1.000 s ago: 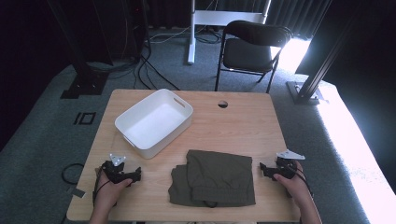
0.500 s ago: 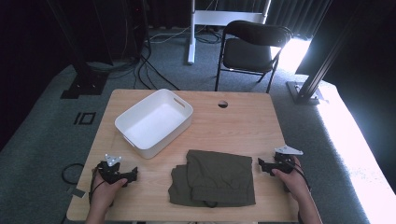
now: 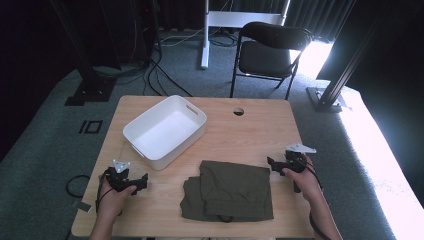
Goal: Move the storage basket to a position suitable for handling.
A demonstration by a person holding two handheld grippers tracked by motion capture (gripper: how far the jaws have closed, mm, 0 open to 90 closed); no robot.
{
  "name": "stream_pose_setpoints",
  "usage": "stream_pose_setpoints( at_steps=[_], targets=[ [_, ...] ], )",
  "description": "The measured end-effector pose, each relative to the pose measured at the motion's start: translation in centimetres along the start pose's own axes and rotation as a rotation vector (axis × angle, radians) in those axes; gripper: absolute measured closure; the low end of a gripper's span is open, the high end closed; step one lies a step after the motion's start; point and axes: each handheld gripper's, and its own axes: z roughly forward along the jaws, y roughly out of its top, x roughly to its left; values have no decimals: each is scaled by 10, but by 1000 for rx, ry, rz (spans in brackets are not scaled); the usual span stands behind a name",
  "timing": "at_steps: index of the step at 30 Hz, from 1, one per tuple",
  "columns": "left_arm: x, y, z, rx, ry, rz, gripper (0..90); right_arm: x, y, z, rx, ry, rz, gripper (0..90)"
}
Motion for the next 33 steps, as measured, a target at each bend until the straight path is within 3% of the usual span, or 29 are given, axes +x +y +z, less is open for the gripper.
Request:
stream_pose_setpoints(
  at_steps=[5, 7, 18, 28, 33],
  targets=[
    [0, 6, -1, -13, -2, 6, 22, 12, 13, 9, -18, 23, -24, 120],
    [0, 7, -1, -11, 3, -2, 105, 17, 18, 11, -25, 33, -33, 120],
    [0, 20, -4, -29, 18, 7, 105, 42, 43, 28, -28, 79, -85, 120],
    [0, 37, -10, -59, 31, 16, 105, 67, 68, 44, -52, 129, -93, 119],
    [-2, 47, -14, -73, 35, 42, 104, 82, 84, 51, -68, 157, -107, 120]
  ],
)
